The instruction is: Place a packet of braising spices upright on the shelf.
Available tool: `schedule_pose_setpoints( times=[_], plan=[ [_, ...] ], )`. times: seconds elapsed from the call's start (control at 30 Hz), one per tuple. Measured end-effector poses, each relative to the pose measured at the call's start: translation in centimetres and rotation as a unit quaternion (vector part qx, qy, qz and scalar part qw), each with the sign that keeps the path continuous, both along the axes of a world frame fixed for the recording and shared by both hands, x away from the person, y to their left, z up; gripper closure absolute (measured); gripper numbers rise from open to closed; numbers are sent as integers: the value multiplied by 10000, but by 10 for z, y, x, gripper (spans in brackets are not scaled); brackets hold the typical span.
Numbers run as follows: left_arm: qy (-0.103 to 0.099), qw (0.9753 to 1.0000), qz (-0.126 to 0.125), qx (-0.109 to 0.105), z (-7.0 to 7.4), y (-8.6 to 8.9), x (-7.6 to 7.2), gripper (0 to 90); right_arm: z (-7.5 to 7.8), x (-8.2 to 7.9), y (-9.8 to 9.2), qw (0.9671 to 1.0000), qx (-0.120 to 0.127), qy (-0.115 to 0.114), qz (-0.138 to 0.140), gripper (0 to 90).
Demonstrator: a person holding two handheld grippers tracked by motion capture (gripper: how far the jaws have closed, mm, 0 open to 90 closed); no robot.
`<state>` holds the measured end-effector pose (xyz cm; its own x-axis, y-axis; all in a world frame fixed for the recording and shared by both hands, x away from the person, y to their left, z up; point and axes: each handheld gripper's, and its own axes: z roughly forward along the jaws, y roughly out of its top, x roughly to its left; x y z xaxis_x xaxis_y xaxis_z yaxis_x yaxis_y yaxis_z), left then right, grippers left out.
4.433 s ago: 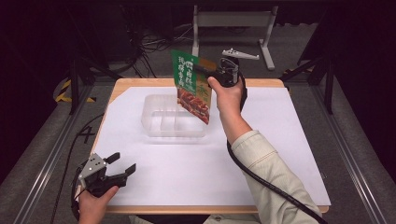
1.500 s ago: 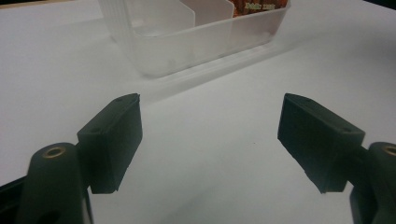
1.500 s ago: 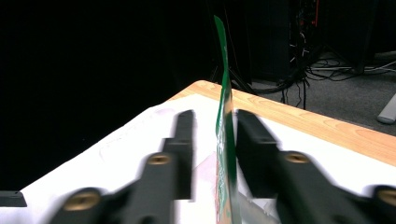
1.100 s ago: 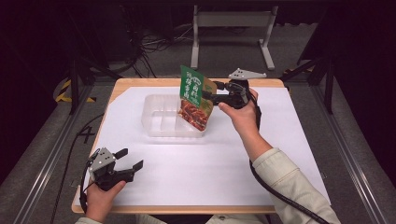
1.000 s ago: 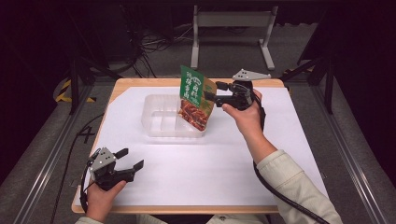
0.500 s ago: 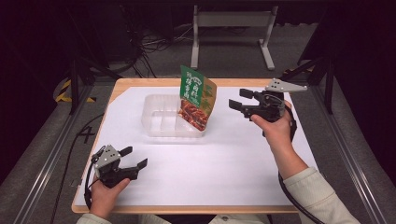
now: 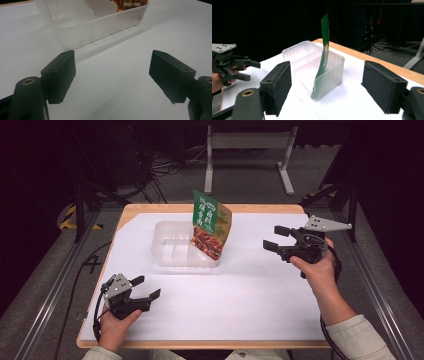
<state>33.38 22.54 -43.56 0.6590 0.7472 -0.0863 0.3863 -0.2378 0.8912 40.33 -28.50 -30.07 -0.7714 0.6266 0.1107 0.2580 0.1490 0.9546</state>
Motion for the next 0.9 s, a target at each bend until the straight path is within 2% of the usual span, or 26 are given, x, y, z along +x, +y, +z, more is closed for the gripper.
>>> schedule_pose_setpoints(
  times=[0.1, 0.23, 0.57, 0.9],
  plan=[
    [2, 10000, -21, -28, 0, 1, 0, 217, -5, -3, -5, 9998, -58, 111, 157, 219],
    [26, 10000, -75, -44, 0, 1, 0, 209, -12, -10, -11, 9998, -112, 84, 174, 219],
    [6, 9999, -144, -81, 1, 0, -2, 201, -53, -24, -24, 9997, -150, 136, 115, 213],
    [-36, 9998, -146, -94, 1, 1, -4, 202, -105, -33, -29, 9996, -172, 217, 67, 213]
  ],
)
